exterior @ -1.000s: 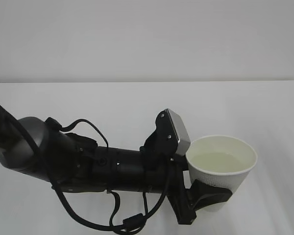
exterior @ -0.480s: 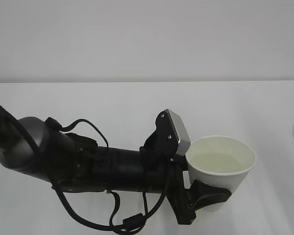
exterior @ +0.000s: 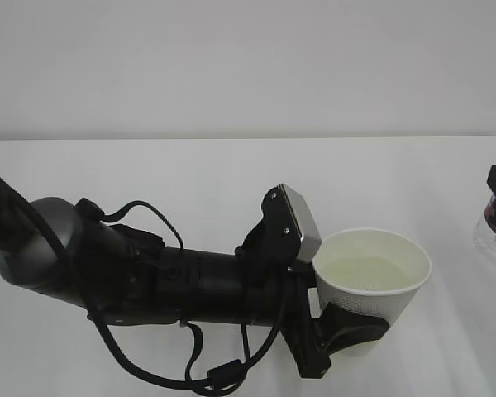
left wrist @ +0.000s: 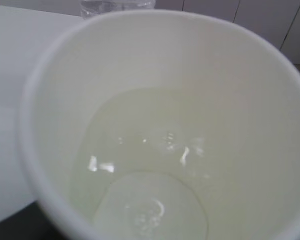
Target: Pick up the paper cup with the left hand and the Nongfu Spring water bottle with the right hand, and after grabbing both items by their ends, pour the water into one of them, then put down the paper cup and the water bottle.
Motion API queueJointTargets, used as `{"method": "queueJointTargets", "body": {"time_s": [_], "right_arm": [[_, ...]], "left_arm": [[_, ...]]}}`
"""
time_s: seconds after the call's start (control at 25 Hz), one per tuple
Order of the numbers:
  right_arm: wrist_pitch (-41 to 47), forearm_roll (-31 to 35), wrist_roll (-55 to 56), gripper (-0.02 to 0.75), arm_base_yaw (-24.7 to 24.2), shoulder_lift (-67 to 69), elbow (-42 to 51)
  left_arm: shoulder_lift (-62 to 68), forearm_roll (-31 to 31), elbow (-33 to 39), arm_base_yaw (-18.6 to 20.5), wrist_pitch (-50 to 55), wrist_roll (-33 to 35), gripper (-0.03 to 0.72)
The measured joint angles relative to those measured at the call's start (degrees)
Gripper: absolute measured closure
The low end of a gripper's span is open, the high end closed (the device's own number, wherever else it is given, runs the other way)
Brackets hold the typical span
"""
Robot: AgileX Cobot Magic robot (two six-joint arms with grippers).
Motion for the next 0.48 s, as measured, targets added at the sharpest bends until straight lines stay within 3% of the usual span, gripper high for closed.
{"method": "queueJointTargets", "body": {"time_s": [0.48], "right_arm": [[-13.7, -3.0, 5.6, 0.286, 0.0, 13.4, -0.2]], "left_arm": [[0.0, -0.1, 0.0, 0.0, 0.0, 0.0, 0.194]]}}
